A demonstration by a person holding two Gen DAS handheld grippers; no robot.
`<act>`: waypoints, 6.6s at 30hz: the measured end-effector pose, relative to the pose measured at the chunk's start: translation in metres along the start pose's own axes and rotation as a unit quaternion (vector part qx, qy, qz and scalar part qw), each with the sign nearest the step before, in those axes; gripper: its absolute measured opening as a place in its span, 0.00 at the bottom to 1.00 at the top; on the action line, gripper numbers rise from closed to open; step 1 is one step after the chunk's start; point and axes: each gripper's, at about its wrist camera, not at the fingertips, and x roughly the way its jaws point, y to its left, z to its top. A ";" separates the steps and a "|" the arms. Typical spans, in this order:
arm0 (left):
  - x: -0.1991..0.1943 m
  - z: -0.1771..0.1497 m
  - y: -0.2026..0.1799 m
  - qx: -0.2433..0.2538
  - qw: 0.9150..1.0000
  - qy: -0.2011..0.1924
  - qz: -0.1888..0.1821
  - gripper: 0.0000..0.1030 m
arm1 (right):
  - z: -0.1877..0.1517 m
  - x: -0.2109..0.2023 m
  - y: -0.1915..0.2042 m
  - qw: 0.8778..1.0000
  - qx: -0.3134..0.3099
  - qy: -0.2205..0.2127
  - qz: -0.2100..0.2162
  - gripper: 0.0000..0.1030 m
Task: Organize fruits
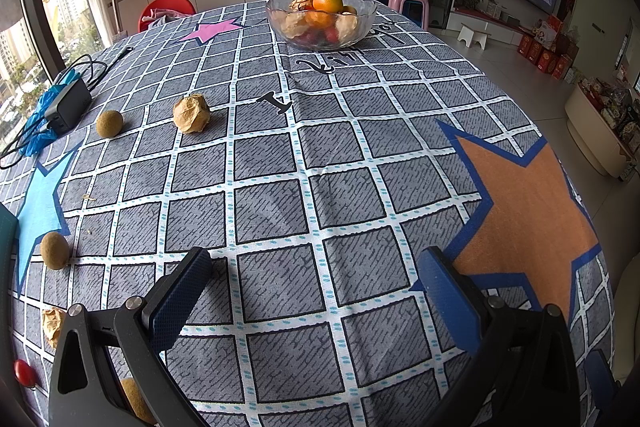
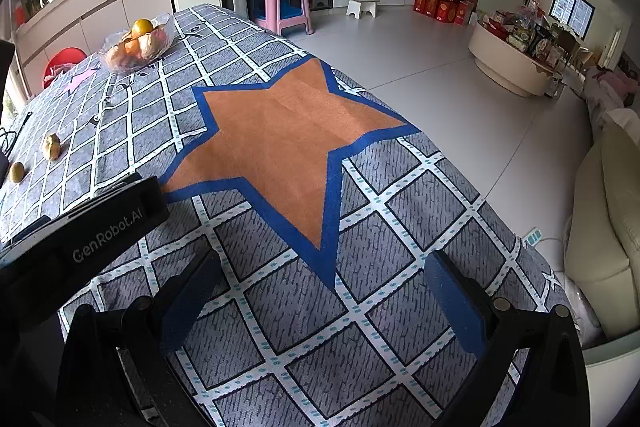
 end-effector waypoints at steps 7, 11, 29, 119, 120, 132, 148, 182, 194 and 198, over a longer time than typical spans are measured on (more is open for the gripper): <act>0.000 0.000 0.000 0.000 1.000 0.000 0.000 1.00 | 0.001 0.001 0.001 1.000 -0.003 -0.001 -0.004 0.99; 0.000 0.000 0.000 0.000 1.000 0.000 0.000 1.00 | 0.002 0.001 0.001 1.000 -0.001 0.000 -0.002 0.99; 0.000 0.000 0.000 0.000 1.000 0.000 0.000 1.00 | 0.001 0.000 0.004 1.000 -0.005 -0.002 -0.009 0.99; 0.001 0.001 0.000 0.002 1.000 0.001 0.000 1.00 | -0.008 -0.002 -0.001 0.982 -0.136 -0.008 0.132 1.00; 0.001 0.003 -0.001 0.005 1.000 0.011 -0.001 1.00 | -0.008 -0.003 -0.002 0.982 -0.136 -0.008 0.133 1.00; -0.096 -0.063 0.065 -0.006 1.000 -0.030 -0.001 1.00 | -0.006 -0.005 -0.001 0.981 -0.144 -0.008 0.128 1.00; -0.068 -0.094 0.071 -0.022 1.000 0.009 0.017 1.00 | -0.006 -0.003 -0.001 0.981 -0.146 -0.007 0.126 1.00; -0.154 -0.119 0.175 -0.079 0.993 -0.068 -0.061 0.39 | -0.043 -0.052 0.141 0.924 -0.300 -0.014 0.238 1.00; -0.177 -0.124 0.220 -0.093 0.990 -0.095 -0.046 0.40 | -0.049 -0.053 0.175 0.915 -0.322 -0.005 0.242 0.28; -0.180 -0.126 0.238 -0.105 0.989 -0.099 -0.042 0.40 | -0.048 -0.064 0.180 0.913 -0.317 -0.007 0.258 0.28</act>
